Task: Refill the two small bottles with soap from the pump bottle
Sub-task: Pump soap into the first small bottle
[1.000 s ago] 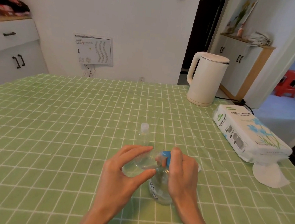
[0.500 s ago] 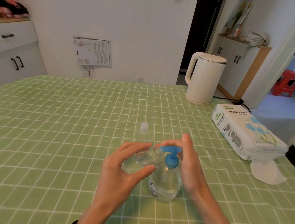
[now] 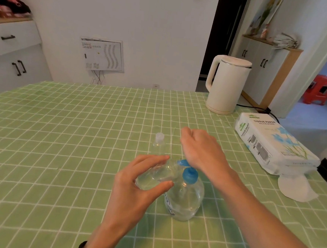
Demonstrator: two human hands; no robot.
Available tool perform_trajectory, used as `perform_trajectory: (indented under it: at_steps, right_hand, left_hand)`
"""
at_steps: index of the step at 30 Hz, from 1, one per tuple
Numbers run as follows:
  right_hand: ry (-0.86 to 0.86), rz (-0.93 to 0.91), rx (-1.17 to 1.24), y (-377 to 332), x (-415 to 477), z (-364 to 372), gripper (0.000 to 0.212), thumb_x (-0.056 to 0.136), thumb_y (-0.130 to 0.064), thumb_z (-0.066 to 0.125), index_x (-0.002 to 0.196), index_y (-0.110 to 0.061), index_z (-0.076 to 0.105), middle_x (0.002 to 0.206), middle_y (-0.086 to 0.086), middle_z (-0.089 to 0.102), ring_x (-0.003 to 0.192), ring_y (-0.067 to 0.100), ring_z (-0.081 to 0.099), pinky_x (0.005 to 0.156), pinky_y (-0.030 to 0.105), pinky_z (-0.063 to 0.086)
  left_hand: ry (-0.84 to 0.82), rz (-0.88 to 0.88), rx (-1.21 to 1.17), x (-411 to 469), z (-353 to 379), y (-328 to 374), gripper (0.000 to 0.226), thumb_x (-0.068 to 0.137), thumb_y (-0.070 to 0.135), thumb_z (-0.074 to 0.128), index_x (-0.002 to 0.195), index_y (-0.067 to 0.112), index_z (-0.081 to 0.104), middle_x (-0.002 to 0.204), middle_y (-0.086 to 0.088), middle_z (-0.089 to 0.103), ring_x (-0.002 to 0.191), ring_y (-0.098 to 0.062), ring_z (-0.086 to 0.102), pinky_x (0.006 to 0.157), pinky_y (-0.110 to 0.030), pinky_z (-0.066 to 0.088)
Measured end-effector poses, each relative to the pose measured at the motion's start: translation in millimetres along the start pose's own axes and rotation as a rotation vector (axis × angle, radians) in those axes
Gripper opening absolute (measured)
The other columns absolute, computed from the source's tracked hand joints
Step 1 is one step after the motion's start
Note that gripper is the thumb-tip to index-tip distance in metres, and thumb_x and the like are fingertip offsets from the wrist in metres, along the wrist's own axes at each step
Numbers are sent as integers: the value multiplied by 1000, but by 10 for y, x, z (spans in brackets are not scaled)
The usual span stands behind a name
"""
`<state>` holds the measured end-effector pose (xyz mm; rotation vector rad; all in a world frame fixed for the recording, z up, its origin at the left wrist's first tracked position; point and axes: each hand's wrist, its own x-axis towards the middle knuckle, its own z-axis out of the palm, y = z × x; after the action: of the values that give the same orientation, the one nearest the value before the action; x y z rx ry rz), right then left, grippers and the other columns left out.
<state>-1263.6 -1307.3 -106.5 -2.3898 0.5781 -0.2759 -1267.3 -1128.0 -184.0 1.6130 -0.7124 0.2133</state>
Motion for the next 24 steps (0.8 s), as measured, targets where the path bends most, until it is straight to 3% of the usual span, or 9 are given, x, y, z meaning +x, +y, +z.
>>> perform_trajectory:
  at_steps: [4, 9, 14, 16, 18, 20, 22, 24]
  right_hand:
    - [99, 0, -47, -9, -68, 35, 51, 107, -34, 33, 63, -13, 49, 60, 1, 53, 58, 23, 49, 69, 41, 41]
    - [83, 31, -57, -2, -91, 83, 50, 107, -29, 36, 60, -13, 47, 57, 1, 51, 58, 25, 47, 73, 43, 40]
    - [82, -2, -87, -44, -97, 49, 52, 109, -35, 31, 63, -14, 46, 60, -1, 50, 63, 25, 50, 81, 48, 49]
    - [98, -54, -118, -75, -106, 1, 51, 109, -37, 29, 66, -16, 45, 66, -2, 51, 75, 28, 55, 90, 53, 51]
    - [115, -107, -149, -99, -105, -47, 46, 109, -40, 29, 72, -22, 48, 86, -3, 60, 102, 30, 59, 108, 61, 44]
    - [95, -136, -153, -106, -95, -57, 42, 110, -42, 29, 98, -25, 65, 126, -3, 66, 133, 27, 48, 120, 64, 31]
    - [76, -133, -114, -80, -77, -45, 42, 109, -41, 29, 118, -28, 68, 145, -6, 59, 146, 25, 38, 124, 65, 24]
    - [66, -112, -65, -45, -74, -23, 35, 109, -39, 29, 100, -34, 62, 138, -7, 62, 144, 26, 39, 122, 66, 25]
  left_hand:
    - [0, 5, 21, -7, -2, -13, 47, 76, 38, 86, 122, 37, 76, 119, 17, 75, 115, -7, 71, 95, -9, 49]
    - [-11, -33, 8, -68, -1, -48, 48, 76, 41, 85, 123, 39, 75, 118, 17, 75, 115, -8, 71, 95, -10, 50]
    - [-3, -19, 7, -57, -7, -21, 47, 75, 40, 85, 121, 38, 77, 117, 19, 75, 114, -5, 71, 94, -8, 49]
    - [4, -18, 3, -49, -17, -11, 47, 74, 40, 85, 120, 36, 77, 117, 18, 75, 114, -7, 71, 94, -9, 49]
    - [8, -21, 2, -41, -22, -8, 48, 73, 41, 85, 120, 34, 77, 116, 17, 76, 114, -8, 72, 95, -10, 49]
    - [11, -19, 1, -37, -27, 0, 48, 73, 41, 85, 120, 33, 77, 116, 18, 76, 114, -8, 72, 95, -10, 50]
    - [10, -16, -3, -37, -24, 6, 48, 73, 40, 85, 120, 34, 77, 116, 18, 76, 113, -8, 72, 95, -10, 50]
    - [3, -12, 0, -40, -22, 5, 47, 74, 40, 85, 121, 36, 77, 116, 18, 76, 113, -8, 72, 94, -10, 50]
